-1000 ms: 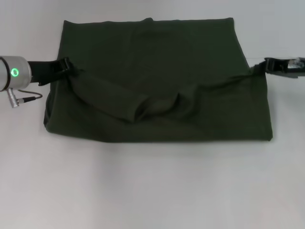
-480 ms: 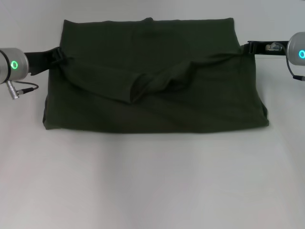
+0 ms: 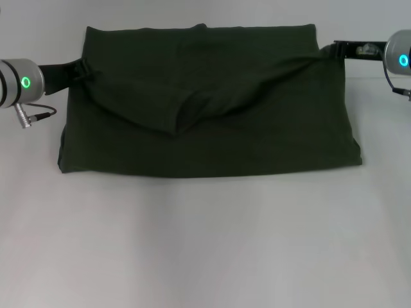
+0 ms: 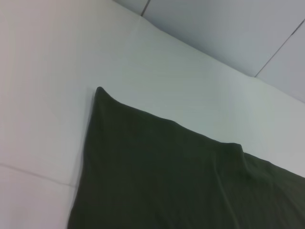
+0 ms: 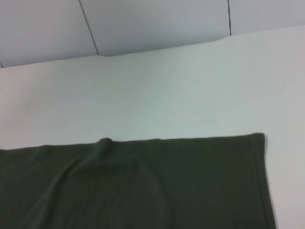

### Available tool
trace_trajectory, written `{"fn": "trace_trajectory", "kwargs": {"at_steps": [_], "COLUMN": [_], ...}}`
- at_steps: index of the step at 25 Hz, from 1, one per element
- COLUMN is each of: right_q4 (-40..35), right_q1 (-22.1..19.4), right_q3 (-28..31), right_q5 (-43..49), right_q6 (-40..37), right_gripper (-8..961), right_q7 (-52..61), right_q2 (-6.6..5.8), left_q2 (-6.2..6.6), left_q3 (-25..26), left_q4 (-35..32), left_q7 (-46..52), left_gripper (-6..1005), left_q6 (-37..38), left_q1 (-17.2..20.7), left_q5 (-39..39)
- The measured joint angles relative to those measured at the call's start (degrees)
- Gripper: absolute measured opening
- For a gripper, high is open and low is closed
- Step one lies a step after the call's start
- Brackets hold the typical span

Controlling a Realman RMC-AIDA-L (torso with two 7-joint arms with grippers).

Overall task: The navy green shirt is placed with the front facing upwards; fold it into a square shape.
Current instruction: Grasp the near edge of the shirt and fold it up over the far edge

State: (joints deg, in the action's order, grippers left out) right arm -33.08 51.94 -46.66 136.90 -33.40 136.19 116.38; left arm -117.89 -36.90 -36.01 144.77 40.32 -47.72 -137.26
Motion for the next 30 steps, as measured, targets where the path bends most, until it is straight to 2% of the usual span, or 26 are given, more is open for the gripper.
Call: {"fn": "trace_trajectory", "kwargs": {"at_steps": [7, 21, 30], "right_q4": [1.1, 1.7, 1.6], "right_q1": [0.7, 0.1, -0.1], "right_q3": [-1.9, -2.9, -2.8], "right_q5": [0.1, 0.1, 0.0], "right_q6": [1.5, 2.9, 3.4], "right_gripper": [6, 8, 10], "right_q7": [0.0, 0.4, 0.4], "right_q2": [0.12, 0.27, -0.07], "left_q2": [0.34, -0.37, -0.6], "left_q3": [-0.5, -2.9, -2.9], "left_q4": [2.2, 2.1, 2.3], "left_q7": [-0.1, -1.4, -1.5], "left_gripper": [55, 89, 122], "left_q6": [-1.9, -4.8, -5.8], "left_q1": [-0.8, -1.3, -2.2], "left_q5": [-0.3, 0.2, -0.1]}}
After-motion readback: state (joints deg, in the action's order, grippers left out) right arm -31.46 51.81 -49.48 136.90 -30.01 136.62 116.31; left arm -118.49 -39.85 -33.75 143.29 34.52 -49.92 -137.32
